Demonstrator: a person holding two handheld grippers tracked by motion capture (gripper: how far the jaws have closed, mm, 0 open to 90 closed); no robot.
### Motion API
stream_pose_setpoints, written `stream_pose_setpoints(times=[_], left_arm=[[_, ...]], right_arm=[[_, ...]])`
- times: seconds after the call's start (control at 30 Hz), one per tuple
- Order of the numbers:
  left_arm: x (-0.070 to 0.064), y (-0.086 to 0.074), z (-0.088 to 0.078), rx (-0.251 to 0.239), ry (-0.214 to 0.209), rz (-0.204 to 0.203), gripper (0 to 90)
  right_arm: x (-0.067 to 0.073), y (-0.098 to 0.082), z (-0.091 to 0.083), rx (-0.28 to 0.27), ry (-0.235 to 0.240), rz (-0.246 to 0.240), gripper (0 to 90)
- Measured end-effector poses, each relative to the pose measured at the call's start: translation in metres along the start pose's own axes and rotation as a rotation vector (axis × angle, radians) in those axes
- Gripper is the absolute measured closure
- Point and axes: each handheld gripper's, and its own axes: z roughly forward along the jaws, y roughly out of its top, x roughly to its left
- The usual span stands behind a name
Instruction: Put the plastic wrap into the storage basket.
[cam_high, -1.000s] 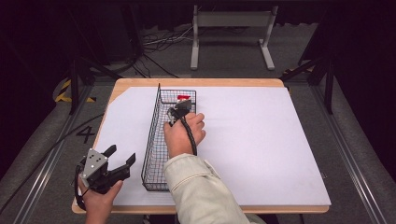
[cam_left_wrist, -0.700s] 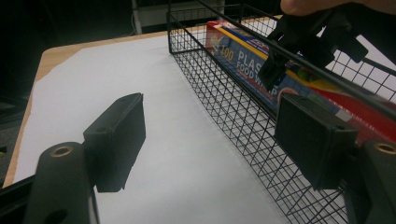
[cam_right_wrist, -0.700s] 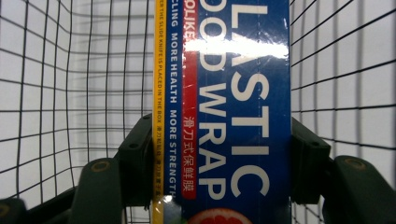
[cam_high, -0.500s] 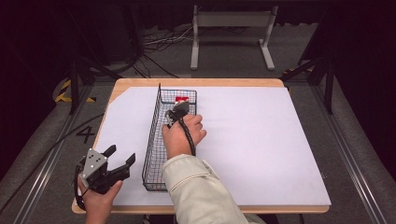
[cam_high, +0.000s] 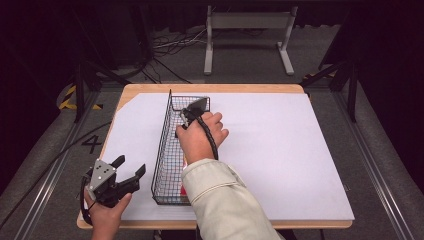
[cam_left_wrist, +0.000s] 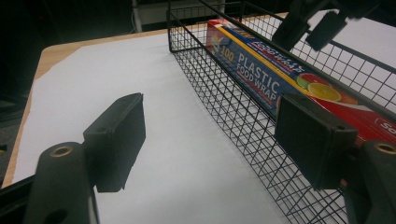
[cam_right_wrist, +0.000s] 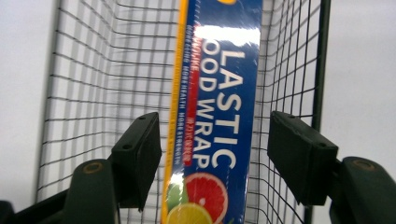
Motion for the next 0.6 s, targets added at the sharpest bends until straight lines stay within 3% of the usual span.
stream_pose_setpoints(times=[0.17, 0.33, 0.5, 0.6], left_arm=[[0.002, -0.001, 0.000, 0.004, 0.001, -0.011, 25.1], [0.004, 0.000, 0.000, 0.004, 0.001, -0.024, 25.0], [0.005, -0.001, 0.000, 0.016, 0.000, -0.018, 24.8], [0.006, -0.001, 0.000, 0.015, 0.003, -0.027, 24.8]], right_arm=[[-0.014, 0.006, -0.025, -0.028, 0.020, -0.053, 33.8], [-0.031, 0.008, -0.041, -0.042, 0.055, -0.068, 33.5], [-0.065, 0.004, -0.058, -0.103, 0.100, -0.129, 31.6], [-0.088, 0.001, -0.064, -0.121, 0.107, -0.134, 32.2]])
